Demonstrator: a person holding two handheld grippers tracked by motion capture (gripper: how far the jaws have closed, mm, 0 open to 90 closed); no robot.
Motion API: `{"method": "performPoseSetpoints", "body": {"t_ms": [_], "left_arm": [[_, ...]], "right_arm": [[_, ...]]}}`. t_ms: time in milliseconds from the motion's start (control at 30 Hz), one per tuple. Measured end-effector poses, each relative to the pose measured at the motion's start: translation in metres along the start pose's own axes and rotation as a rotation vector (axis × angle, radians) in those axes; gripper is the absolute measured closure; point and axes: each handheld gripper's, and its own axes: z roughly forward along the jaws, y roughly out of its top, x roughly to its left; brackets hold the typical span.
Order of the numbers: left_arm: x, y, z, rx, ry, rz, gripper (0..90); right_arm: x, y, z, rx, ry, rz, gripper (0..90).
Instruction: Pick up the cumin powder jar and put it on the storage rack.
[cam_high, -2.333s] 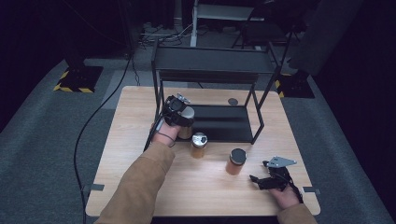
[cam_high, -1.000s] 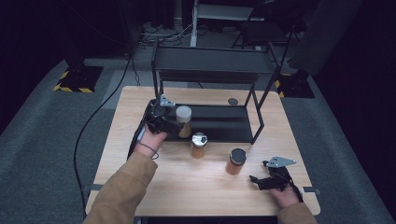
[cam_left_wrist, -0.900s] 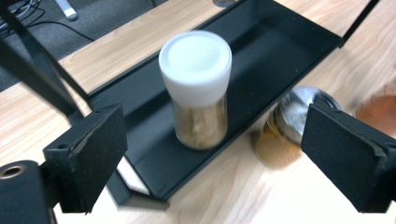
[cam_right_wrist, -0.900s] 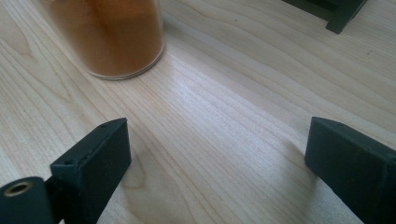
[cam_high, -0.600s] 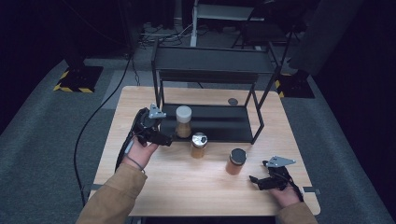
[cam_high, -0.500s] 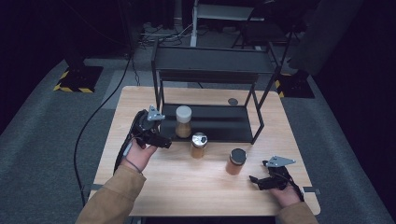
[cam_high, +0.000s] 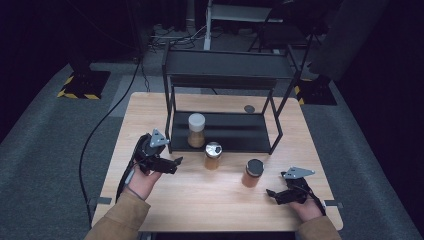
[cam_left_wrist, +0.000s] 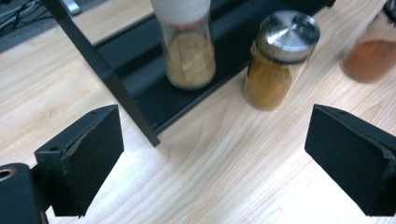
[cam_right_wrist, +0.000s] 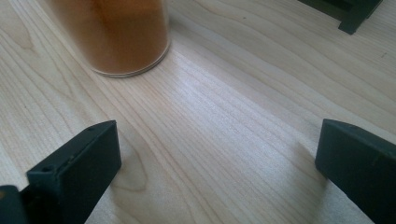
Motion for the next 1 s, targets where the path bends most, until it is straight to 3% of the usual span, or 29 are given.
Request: {"method": "performPoseSetpoints", "body": {"t_ms": [733, 1000], "left_arm": [[-0.012, -0.057, 0.018, 0.031, 0.002, -0.034, 5.3], [-0.018, -0.07, 0.024, 0.05, 0.014, -0.034, 5.4]], "right_arm": [[0.001, 0.0, 0.0, -0.001, -0.002, 0.005, 0.2], [0.001, 0.0, 0.0, -0.001, -0.003, 0.006, 0.2]]}}
